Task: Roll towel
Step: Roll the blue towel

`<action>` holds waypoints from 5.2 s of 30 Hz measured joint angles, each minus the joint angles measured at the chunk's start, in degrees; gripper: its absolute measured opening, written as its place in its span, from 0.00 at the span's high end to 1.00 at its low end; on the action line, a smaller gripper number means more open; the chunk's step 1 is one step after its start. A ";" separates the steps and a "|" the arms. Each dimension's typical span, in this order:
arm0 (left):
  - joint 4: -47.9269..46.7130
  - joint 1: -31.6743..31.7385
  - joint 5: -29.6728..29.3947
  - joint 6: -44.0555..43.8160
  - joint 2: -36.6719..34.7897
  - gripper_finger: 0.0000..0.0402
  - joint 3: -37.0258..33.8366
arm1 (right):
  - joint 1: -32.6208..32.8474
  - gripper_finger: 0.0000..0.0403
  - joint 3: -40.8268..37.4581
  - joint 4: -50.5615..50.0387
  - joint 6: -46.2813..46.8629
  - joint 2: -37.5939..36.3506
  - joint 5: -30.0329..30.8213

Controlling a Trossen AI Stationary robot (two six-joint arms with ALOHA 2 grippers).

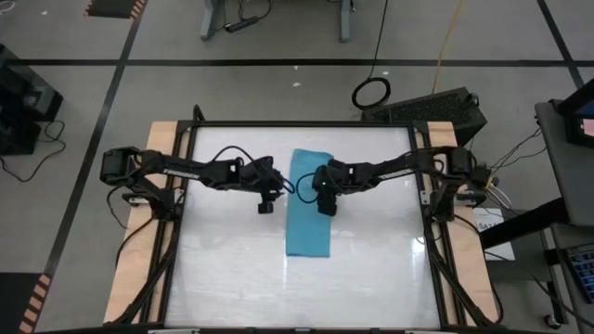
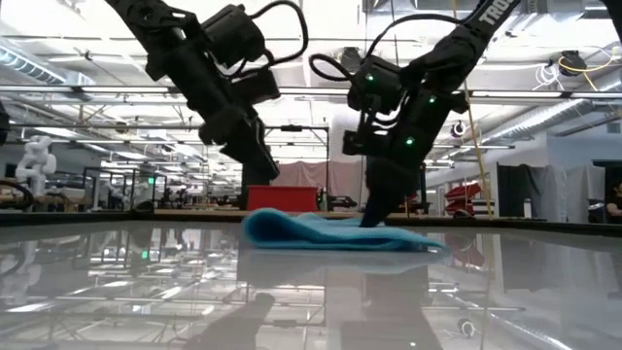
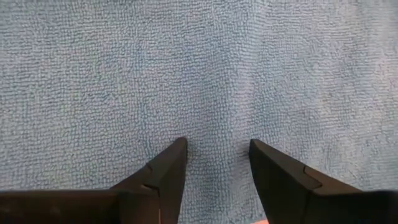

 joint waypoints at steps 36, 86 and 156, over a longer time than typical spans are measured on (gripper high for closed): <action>12.90 -26.94 -5.01 24.09 11.85 0.55 -0.02 | 36.09 0.58 -15.34 23.74 -9.62 -14.89 6.60; 18.28 -32.36 -14.39 19.63 -7.07 0.99 9.68 | 41.60 1.00 -5.17 10.40 -7.15 -38.40 13.83; -8.54 -3.70 11.92 2.96 27.69 0.58 23.15 | -18.10 0.72 -21.39 29.55 -9.07 -12.11 -18.11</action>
